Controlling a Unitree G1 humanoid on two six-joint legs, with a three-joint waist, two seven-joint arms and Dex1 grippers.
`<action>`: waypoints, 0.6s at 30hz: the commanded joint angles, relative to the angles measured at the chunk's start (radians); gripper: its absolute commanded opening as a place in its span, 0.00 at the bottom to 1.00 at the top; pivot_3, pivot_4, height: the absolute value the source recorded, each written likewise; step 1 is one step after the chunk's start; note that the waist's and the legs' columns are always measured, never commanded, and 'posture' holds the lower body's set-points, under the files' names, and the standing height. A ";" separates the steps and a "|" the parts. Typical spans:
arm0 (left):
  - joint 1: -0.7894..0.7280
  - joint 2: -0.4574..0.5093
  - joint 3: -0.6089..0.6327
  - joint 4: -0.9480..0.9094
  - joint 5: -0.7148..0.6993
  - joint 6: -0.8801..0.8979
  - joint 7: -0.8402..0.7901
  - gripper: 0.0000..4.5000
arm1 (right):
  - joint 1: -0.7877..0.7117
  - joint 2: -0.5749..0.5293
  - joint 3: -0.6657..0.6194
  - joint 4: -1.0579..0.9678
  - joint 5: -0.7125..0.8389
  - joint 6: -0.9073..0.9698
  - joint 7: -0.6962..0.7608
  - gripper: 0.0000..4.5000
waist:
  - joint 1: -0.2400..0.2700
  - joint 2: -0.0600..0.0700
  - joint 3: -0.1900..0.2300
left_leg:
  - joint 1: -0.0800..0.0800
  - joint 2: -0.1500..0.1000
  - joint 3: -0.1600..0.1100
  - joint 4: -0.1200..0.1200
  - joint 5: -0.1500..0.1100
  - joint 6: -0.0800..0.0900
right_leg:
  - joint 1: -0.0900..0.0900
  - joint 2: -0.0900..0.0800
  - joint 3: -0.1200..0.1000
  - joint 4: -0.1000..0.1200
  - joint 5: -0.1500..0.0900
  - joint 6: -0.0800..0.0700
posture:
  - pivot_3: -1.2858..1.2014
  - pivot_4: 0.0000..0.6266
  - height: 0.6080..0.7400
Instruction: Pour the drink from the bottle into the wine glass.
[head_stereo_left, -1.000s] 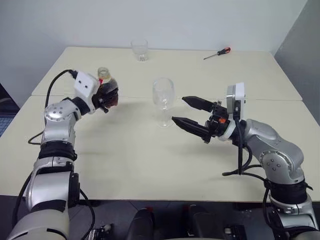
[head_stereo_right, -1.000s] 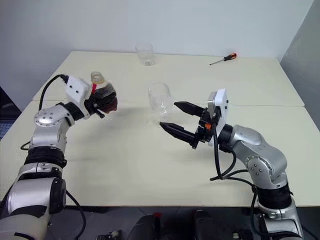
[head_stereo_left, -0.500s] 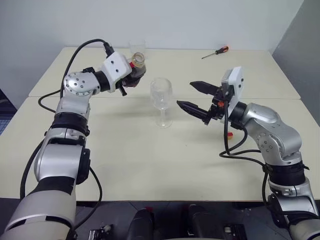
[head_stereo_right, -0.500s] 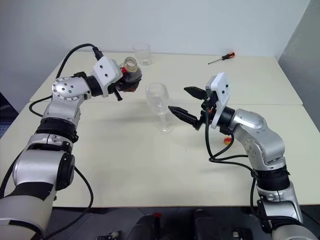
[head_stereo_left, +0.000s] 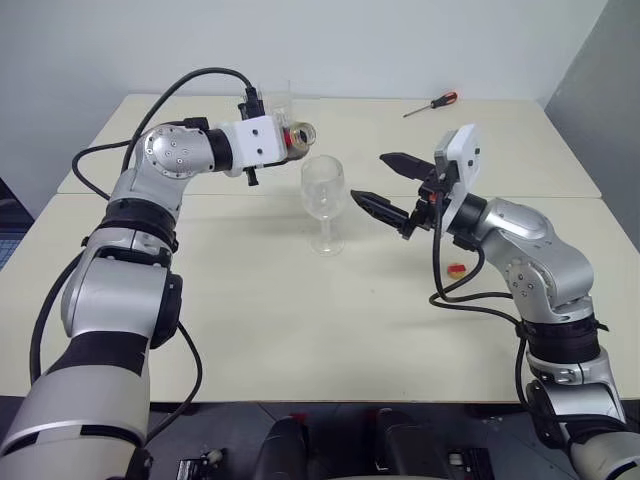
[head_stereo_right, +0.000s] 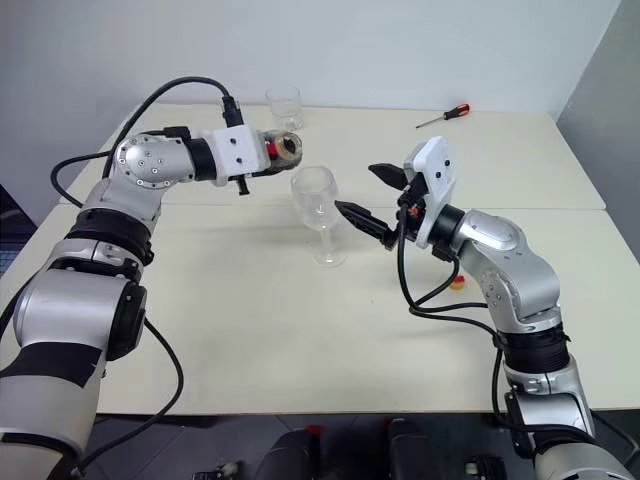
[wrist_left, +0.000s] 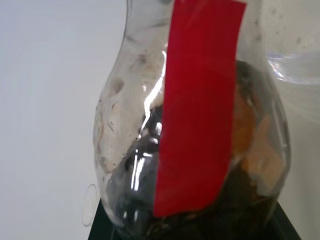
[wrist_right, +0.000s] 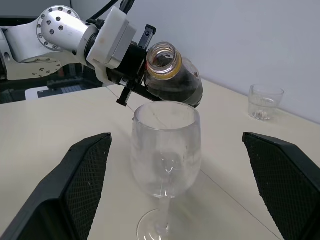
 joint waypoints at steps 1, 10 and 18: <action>-0.062 0.024 0.003 -0.011 0.011 -0.038 0.034 0.25 | -0.028 0.006 -0.015 -0.029 0.000 -0.003 -0.012 1.00 | 0.000 0.000 0.000 | 0.000 0.000 0.000 0.000 0.000 0.000 | 0.000 0.000 0.000 0.000 0.000 0.000 | 0.52 0.24 1.00; -0.085 0.035 -0.030 0.004 0.073 -0.067 0.078 0.25 | -0.051 0.024 -0.015 -0.029 0.011 0.005 -0.011 1.00 | 0.000 0.000 0.000 | 0.000 0.000 0.000 0.000 0.000 0.000 | 0.000 0.000 0.000 0.000 0.000 0.000 | 0.52 0.24 1.00; -0.104 0.045 -0.061 0.013 0.120 -0.082 0.114 0.25 | -0.056 0.032 -0.016 -0.024 0.007 0.004 -0.012 1.00 | 0.000 0.000 0.000 | 0.000 0.000 0.000 0.000 0.000 0.000 | 0.000 0.000 0.000 0.001 0.000 0.000 | 0.52 0.24 1.00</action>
